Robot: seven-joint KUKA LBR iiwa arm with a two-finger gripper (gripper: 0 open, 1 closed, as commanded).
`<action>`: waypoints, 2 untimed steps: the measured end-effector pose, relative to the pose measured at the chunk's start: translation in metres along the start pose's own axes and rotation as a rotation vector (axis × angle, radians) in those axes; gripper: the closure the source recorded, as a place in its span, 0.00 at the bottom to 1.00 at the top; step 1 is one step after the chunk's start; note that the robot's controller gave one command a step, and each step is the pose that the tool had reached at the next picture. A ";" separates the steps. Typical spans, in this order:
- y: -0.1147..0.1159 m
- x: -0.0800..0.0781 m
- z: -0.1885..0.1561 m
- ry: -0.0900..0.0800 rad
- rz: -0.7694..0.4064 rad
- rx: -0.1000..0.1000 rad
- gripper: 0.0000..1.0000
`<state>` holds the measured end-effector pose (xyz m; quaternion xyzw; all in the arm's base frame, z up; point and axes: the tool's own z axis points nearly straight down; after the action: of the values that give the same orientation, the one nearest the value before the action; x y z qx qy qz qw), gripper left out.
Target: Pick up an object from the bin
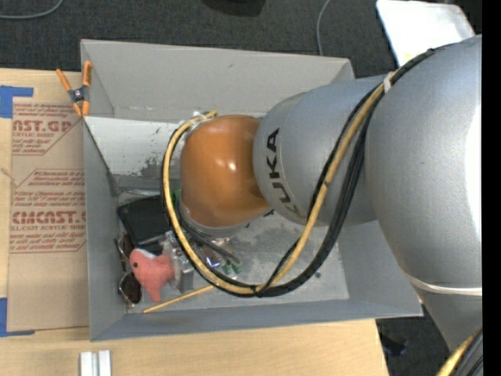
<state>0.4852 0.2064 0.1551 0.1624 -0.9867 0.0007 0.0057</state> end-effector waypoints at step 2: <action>0.016 -0.011 0.062 -0.007 -0.444 -0.001 1.00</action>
Offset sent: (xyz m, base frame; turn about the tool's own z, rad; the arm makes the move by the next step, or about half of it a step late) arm 0.0087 0.0217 -0.0851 -0.3384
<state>0.4898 0.2251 0.0926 0.3758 -0.9267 -0.0017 0.0024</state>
